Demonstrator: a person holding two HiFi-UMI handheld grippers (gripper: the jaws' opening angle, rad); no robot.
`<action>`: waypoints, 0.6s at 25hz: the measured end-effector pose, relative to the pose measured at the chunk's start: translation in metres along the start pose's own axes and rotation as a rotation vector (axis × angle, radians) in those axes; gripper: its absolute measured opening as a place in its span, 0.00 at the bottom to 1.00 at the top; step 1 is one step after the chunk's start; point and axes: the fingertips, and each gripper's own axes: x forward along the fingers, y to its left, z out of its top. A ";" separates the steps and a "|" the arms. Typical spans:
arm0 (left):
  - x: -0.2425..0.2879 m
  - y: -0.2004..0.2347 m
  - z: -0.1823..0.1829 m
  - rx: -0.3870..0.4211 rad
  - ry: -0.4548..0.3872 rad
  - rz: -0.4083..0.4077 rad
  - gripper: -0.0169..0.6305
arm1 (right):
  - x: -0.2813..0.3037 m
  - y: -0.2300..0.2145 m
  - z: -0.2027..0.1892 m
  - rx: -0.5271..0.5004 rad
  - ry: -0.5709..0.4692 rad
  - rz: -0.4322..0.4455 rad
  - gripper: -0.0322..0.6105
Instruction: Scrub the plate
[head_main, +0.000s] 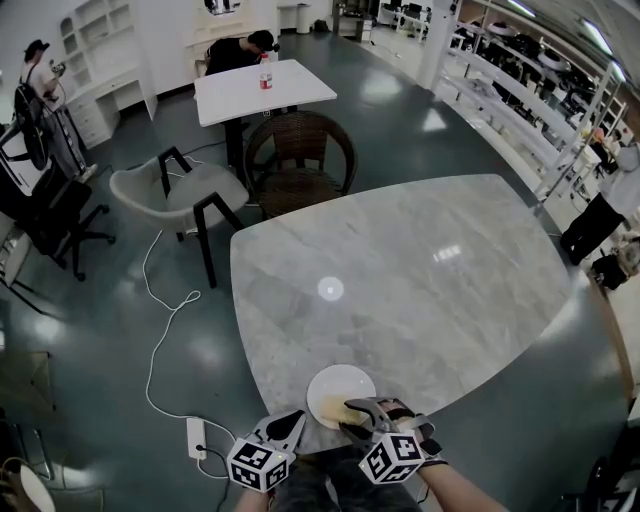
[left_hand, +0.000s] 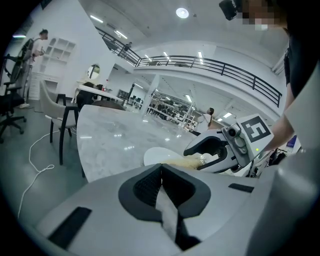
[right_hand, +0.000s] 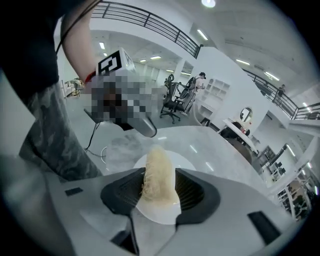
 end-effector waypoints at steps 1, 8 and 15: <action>0.002 0.000 0.000 0.000 0.001 -0.001 0.04 | -0.001 0.001 0.001 -0.013 -0.007 0.006 0.32; 0.009 -0.001 0.000 -0.004 0.009 -0.006 0.04 | 0.006 0.015 -0.003 -0.195 0.032 0.031 0.17; 0.016 -0.008 -0.004 -0.003 0.030 -0.018 0.04 | 0.017 -0.001 -0.004 -0.261 0.067 0.004 0.17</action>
